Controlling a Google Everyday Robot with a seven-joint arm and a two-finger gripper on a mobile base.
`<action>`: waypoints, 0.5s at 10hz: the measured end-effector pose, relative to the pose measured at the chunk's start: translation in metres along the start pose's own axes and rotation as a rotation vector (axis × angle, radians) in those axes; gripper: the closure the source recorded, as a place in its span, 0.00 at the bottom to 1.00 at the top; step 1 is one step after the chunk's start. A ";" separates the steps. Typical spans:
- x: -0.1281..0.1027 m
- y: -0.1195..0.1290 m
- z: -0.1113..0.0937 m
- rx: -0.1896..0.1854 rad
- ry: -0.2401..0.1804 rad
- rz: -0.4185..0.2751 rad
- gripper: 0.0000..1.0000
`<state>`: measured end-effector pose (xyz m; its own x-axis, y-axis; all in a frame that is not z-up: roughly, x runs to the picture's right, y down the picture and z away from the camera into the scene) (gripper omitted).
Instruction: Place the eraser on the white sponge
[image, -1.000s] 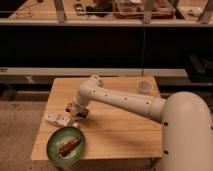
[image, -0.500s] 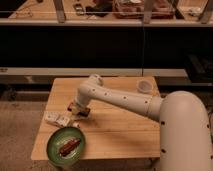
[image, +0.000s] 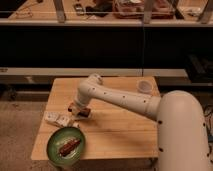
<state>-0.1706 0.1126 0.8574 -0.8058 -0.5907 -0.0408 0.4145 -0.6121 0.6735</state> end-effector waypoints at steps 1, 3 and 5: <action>0.000 0.002 0.000 0.000 -0.001 0.001 0.40; 0.000 0.006 -0.001 -0.003 -0.001 0.008 0.40; -0.001 0.010 -0.001 -0.009 -0.004 0.015 0.40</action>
<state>-0.1647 0.1066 0.8631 -0.8013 -0.5976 -0.0279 0.4302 -0.6080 0.6672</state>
